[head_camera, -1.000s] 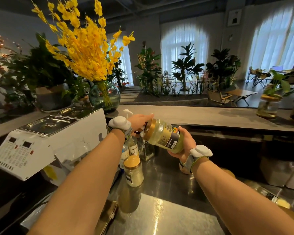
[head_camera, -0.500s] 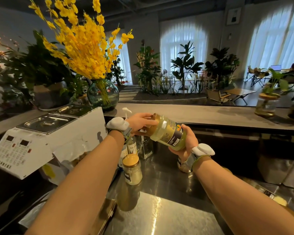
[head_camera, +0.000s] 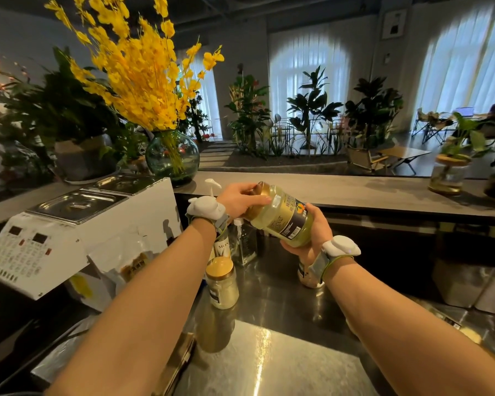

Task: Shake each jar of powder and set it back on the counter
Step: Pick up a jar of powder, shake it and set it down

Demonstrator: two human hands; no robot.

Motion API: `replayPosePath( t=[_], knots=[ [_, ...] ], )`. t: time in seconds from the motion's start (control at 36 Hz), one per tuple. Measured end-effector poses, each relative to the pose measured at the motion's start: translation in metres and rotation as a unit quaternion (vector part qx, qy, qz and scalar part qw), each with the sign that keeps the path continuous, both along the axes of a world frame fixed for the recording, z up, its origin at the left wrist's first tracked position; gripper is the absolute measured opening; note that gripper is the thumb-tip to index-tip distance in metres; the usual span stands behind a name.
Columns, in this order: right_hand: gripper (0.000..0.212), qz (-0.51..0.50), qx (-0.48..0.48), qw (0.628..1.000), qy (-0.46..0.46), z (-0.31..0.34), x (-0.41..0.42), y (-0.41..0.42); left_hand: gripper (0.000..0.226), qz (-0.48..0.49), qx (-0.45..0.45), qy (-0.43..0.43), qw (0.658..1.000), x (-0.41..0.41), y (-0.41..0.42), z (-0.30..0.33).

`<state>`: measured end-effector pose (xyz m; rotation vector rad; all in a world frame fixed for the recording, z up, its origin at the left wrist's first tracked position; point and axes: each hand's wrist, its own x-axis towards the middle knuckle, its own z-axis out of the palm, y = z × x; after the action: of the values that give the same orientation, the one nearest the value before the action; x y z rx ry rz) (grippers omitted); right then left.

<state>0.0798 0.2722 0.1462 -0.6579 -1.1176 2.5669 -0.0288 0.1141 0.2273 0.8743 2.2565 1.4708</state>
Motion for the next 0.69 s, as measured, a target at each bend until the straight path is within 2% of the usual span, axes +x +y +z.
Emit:
replayPosePath(
  t=[0.11,0.28,0.42,0.58,0.69],
  knots=[
    [0.038,0.012,0.014,1.000,-0.008,0.001,-0.001,0.003,0.037,-0.019,0.016,0.012,1.000,0.000,-0.002,0.002],
    [0.045,0.011,0.032,0.999,-0.026,0.003,-0.006,0.003,0.057,0.008,0.043,0.028,0.999,-0.005,-0.004,-0.010],
    [0.046,0.012,0.013,1.000,-0.017,0.000,-0.009,-0.002,0.063,0.036,0.078,-0.033,0.996,0.001,0.007,-0.016],
    [0.056,0.019,-0.025,0.999,-0.012,-0.008,-0.013,-0.011,0.036,0.060,0.111,-0.020,0.992,0.002,0.013,-0.020],
    [0.053,0.030,-0.041,0.999,-0.013,-0.007,-0.012,-0.013,0.031,0.056,0.140,-0.021,0.988,0.002,0.012,-0.020]
  ],
)
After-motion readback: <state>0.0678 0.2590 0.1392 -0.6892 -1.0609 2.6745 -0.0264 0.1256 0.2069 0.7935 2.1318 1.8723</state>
